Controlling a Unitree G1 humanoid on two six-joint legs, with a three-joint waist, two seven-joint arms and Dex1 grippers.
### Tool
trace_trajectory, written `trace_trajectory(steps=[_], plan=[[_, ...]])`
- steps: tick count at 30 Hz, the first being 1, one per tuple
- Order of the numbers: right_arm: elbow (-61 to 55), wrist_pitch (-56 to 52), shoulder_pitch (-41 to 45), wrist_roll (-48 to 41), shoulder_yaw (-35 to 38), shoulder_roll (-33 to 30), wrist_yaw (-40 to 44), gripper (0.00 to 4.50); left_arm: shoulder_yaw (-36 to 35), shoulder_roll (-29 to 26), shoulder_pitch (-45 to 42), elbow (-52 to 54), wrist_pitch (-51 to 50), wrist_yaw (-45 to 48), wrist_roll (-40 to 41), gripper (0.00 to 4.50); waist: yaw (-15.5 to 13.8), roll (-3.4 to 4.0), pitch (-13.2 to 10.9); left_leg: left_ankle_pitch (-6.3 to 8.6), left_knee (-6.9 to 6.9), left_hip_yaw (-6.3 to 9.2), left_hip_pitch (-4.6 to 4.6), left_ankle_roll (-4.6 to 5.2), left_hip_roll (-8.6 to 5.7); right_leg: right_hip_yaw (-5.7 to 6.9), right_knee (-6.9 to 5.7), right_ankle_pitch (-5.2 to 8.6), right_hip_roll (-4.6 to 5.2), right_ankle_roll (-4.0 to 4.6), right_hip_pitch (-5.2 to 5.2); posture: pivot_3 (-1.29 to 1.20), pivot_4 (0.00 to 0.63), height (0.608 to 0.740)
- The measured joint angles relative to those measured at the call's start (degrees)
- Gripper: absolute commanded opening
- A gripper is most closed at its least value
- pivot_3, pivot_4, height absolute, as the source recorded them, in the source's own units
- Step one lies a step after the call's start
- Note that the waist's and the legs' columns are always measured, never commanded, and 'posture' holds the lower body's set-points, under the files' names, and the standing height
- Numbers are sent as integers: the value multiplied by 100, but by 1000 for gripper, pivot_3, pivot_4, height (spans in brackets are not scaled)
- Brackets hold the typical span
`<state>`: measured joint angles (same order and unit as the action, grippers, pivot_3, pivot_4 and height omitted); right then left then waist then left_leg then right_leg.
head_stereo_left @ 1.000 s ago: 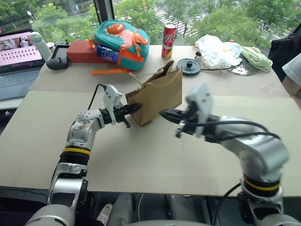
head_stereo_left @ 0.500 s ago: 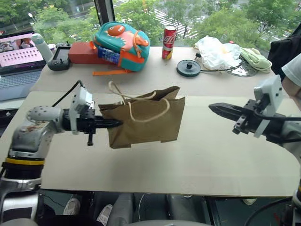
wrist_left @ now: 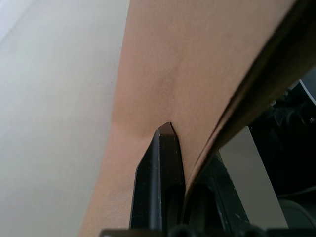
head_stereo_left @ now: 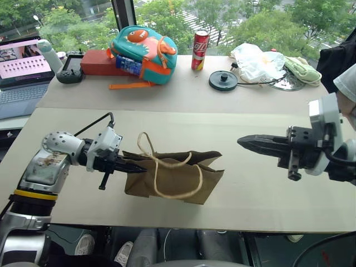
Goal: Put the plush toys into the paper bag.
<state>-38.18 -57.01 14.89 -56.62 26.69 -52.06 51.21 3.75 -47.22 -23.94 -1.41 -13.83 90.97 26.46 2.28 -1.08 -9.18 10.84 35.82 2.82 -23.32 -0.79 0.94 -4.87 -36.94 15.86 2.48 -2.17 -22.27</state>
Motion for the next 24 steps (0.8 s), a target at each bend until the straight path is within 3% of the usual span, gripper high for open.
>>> trace_trajectory(steps=[18, 21, 24], plan=[[190, 377, -8, -42, -401, -334, 102, 0, -35, 220, 473, 180, 239, -544, -160, 49, -6, 0, 0, 0, -1, -1, 1, 0, -1, -2, -1, -2, 2, 3, 0, 0, 150, 739], [257, 438, -8, -1, -495, -337, 105, 0, -39, 159, 479, 199, 132, -598, -160, 750, -2, 0, 0, 0, -1, -1, 2, 0, -1, -2, -1, -2, 2, 3, 0, 0, 150, 739], [271, 481, -13, 23, -575, -338, 118, 0, -48, 86, 561, 280, 57, -622, -158, 1882, 9, 0, 0, 0, -2, -1, 3, 0, 1, -2, -2, -2, 1, 3, -1, 0, 150, 739]])
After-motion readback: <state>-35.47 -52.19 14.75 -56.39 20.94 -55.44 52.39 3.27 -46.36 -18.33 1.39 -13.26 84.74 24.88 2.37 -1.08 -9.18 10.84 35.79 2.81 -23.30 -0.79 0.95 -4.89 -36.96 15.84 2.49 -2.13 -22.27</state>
